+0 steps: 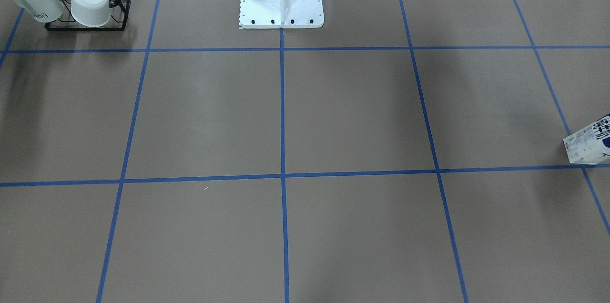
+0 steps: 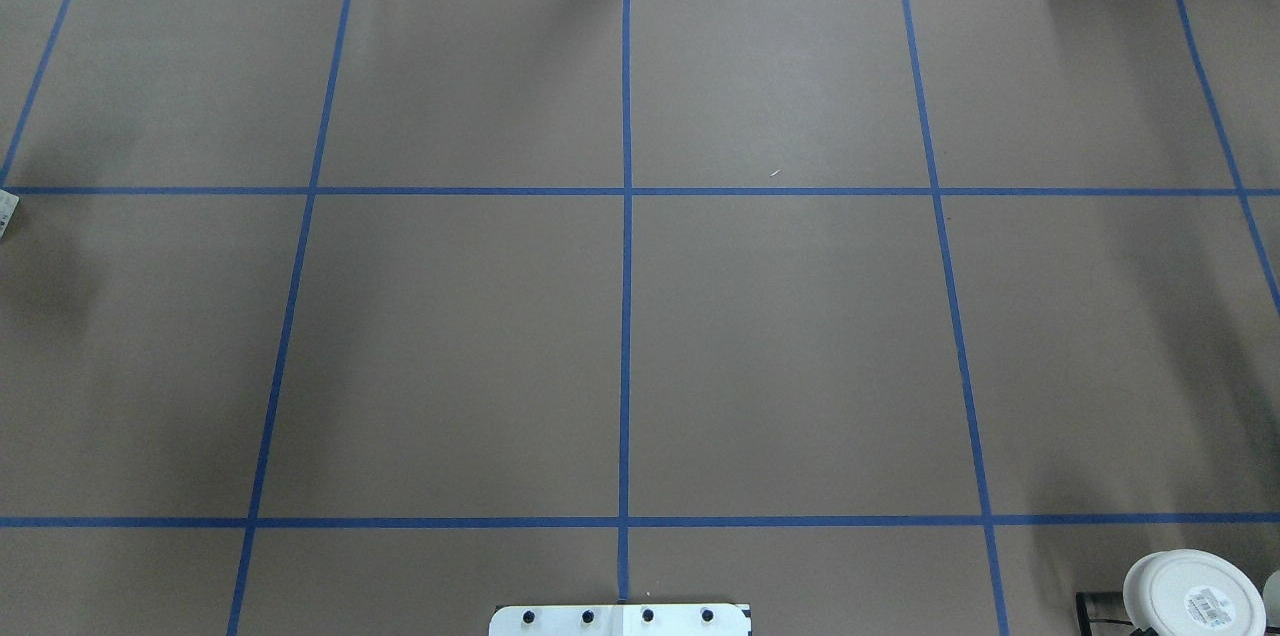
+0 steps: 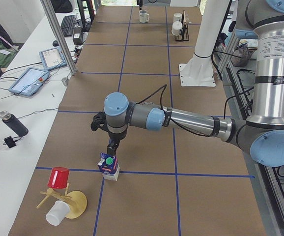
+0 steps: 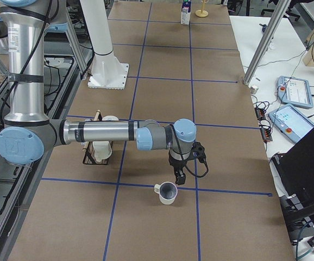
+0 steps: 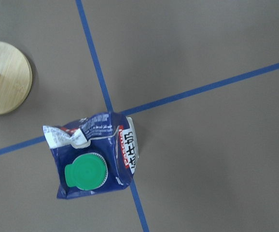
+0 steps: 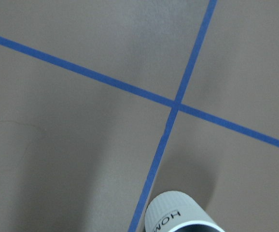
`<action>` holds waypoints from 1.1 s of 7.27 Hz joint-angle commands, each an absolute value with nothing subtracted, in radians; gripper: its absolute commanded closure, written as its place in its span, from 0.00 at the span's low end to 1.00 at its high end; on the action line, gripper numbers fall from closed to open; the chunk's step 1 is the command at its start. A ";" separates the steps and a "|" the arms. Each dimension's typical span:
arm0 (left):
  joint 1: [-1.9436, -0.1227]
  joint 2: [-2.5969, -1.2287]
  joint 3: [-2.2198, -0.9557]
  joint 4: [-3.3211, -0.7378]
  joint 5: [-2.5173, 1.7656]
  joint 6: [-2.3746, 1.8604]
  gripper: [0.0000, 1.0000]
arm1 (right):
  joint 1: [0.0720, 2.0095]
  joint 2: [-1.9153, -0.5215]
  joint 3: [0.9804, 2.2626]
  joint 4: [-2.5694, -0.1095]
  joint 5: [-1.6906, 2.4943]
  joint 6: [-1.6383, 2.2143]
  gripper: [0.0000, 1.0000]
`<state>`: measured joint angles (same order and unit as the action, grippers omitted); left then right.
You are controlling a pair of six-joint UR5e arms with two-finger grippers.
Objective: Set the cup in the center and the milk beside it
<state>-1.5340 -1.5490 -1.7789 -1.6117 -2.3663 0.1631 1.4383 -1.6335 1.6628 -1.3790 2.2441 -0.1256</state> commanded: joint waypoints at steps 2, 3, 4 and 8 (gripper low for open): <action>-1.534 -1.598 -1.758 -1.722 -2.368 0.158 0.01 | 1.437 -1.634 1.658 -1.255 2.244 -0.028 0.00; -1.534 -1.595 -1.761 -1.726 -2.372 0.163 0.01 | 1.437 -1.646 1.620 -1.255 2.246 -0.025 0.00; -1.534 -1.595 -1.761 -1.732 -2.372 0.163 0.01 | 1.437 -1.664 1.593 -1.253 2.247 -0.014 0.00; -1.534 -1.597 -1.767 -1.747 -2.372 0.161 0.01 | 1.389 -1.775 1.571 -1.048 2.322 0.216 0.16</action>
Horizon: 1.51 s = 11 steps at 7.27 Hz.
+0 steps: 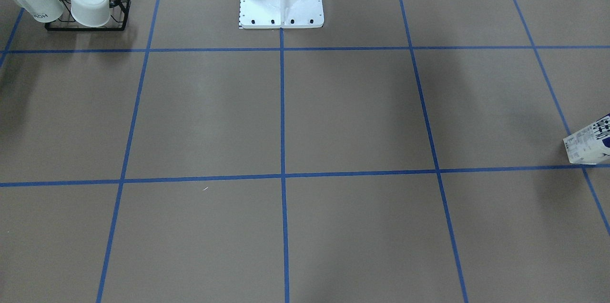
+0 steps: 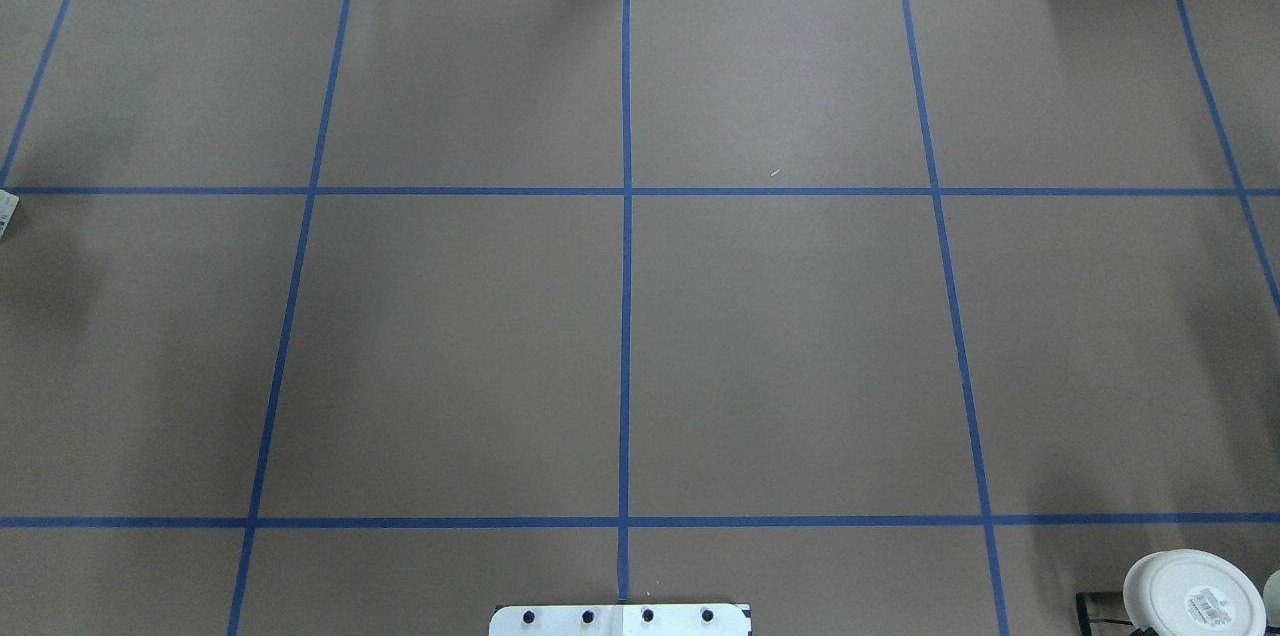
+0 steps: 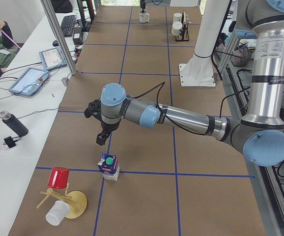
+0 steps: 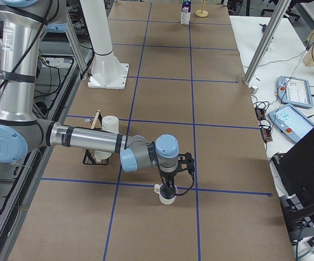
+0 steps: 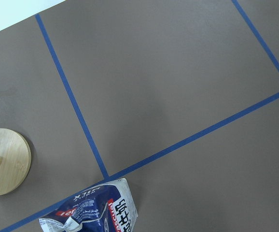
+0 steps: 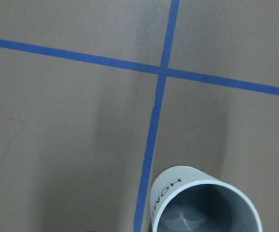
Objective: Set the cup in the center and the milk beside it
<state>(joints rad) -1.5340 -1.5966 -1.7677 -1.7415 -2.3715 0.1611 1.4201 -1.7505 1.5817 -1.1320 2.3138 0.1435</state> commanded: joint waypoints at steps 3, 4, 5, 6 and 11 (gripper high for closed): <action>-1.534 -1.597 -1.769 -1.747 -2.372 0.161 0.01 | 1.353 -1.775 1.525 -1.015 2.277 0.202 0.55; -1.534 -1.597 -1.769 -1.747 -2.373 0.161 0.01 | 1.345 -1.775 1.520 -1.015 2.258 0.202 0.78; -1.534 -1.597 -1.767 -1.747 -2.372 0.161 0.01 | 1.341 -1.772 1.517 -1.017 2.229 0.201 1.00; -1.534 -1.597 -1.769 -1.747 -2.373 0.161 0.01 | 1.341 -1.767 1.516 -1.016 2.226 0.201 1.00; -1.536 -1.589 -1.766 -1.747 -2.373 0.161 0.01 | 1.330 -1.660 1.693 -1.026 2.246 0.215 1.00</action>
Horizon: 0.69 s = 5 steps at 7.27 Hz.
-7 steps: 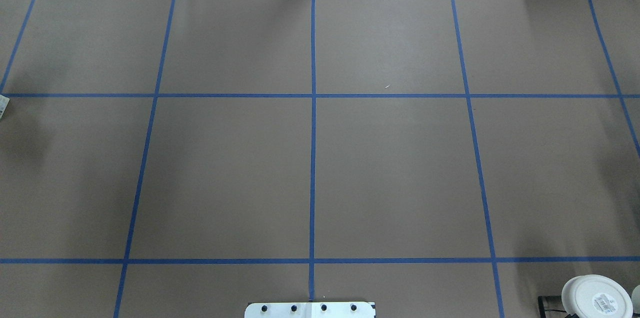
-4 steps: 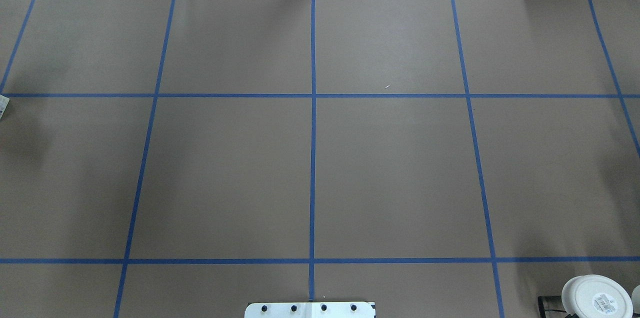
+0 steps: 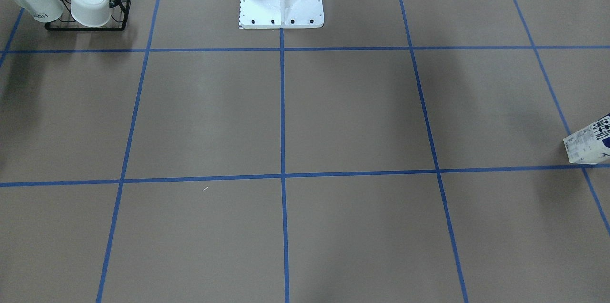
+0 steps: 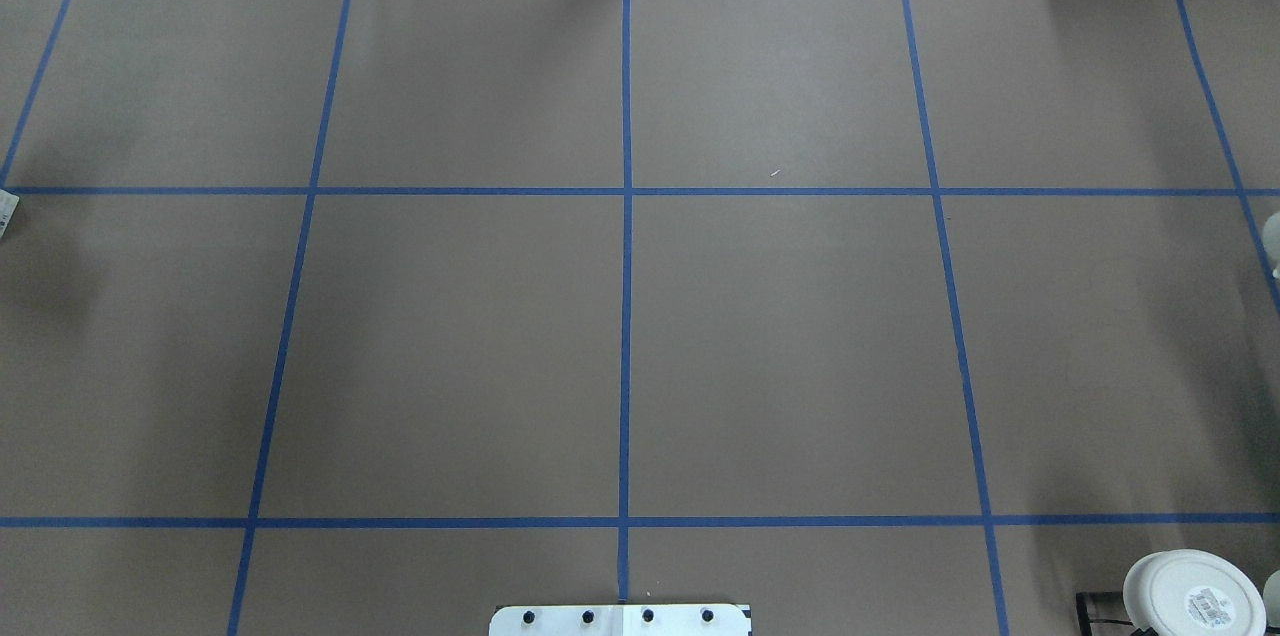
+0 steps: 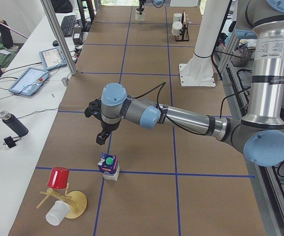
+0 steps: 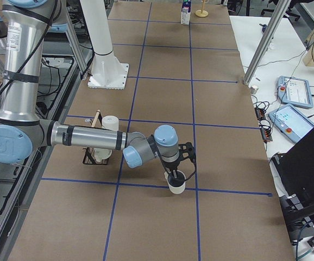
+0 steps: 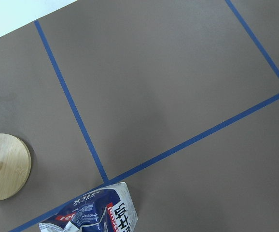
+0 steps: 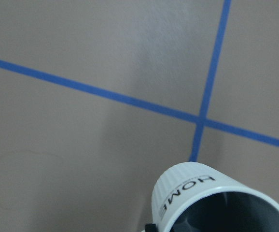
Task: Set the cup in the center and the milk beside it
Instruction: 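Carry the white mug with the right gripper toward the table center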
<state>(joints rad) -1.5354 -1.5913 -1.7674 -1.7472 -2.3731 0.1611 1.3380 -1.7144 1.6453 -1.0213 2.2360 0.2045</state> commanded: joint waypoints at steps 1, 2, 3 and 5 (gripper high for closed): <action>-1.536 -1.588 -1.766 -1.747 -2.373 0.161 0.01 | 1.289 -1.622 1.721 -1.028 2.246 0.218 1.00; -1.534 -1.588 -1.763 -1.747 -2.373 0.161 0.01 | 1.232 -1.545 1.726 -1.038 2.246 0.236 1.00; -1.534 -1.588 -1.760 -1.747 -2.373 0.161 0.01 | 1.160 -1.443 1.727 -1.093 2.244 0.292 1.00; -1.534 -1.589 -1.756 -1.747 -2.373 0.160 0.01 | 1.019 -1.273 1.753 -1.240 2.194 0.434 1.00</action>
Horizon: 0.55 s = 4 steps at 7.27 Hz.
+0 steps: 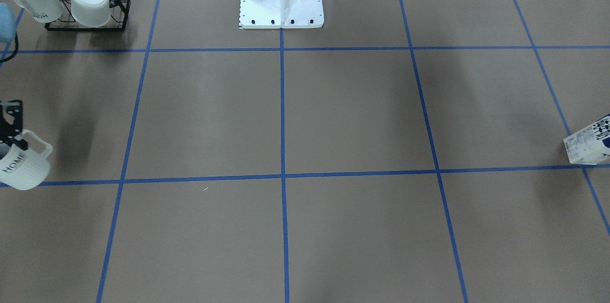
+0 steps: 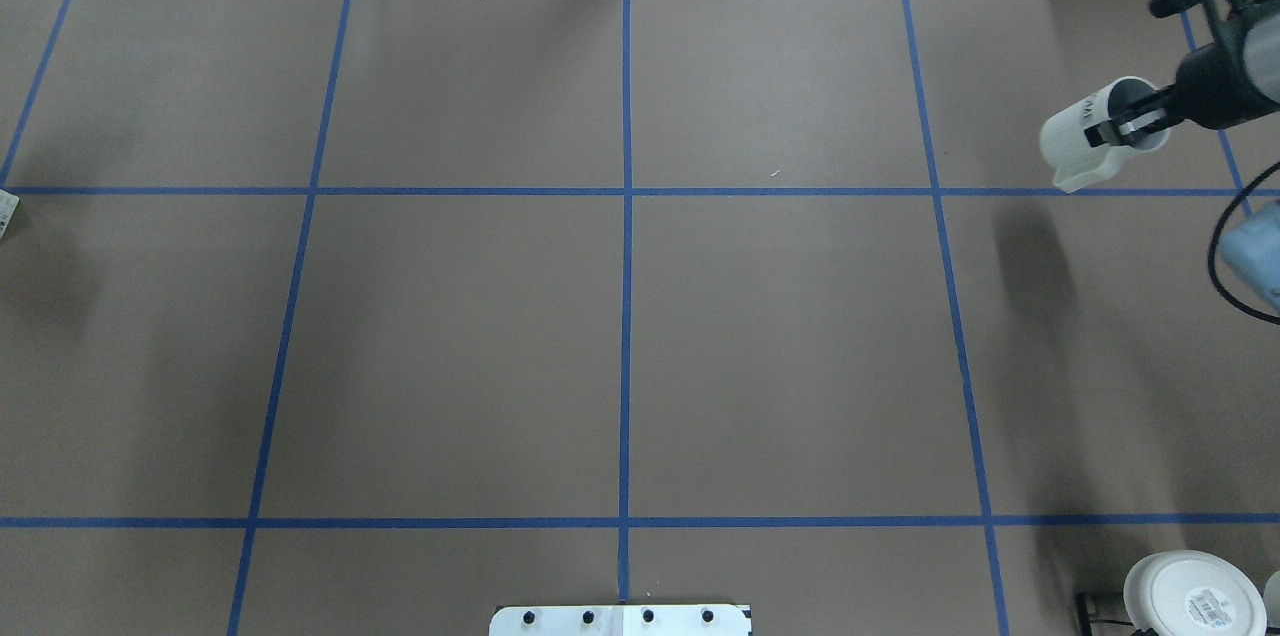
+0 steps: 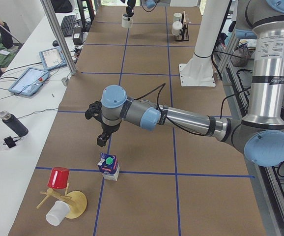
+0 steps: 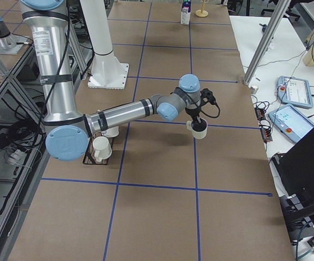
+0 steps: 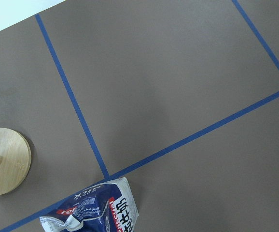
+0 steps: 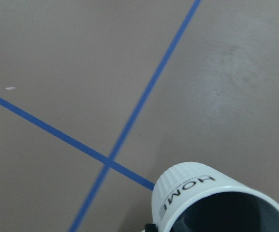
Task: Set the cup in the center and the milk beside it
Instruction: 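Carry the white mug with the right gripper toward the table center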
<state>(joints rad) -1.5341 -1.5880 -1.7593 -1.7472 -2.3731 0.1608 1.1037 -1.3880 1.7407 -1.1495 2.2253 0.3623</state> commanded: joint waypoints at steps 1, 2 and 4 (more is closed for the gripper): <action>-1.534 -1.588 -1.755 -1.747 -2.373 0.161 0.01 | 0.937 -1.182 1.767 -1.361 2.154 0.489 1.00; -1.534 -1.588 -1.753 -1.747 -2.373 0.160 0.01 | 0.834 -1.117 1.770 -1.438 2.078 0.523 1.00; -1.534 -1.586 -1.750 -1.747 -2.373 0.160 0.01 | 0.648 -1.036 1.766 -1.457 1.944 0.673 1.00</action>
<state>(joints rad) -1.5340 -1.5867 -1.7527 -1.7472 -2.3731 0.1597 0.7617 -1.0902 1.7680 -1.4351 2.0198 0.5873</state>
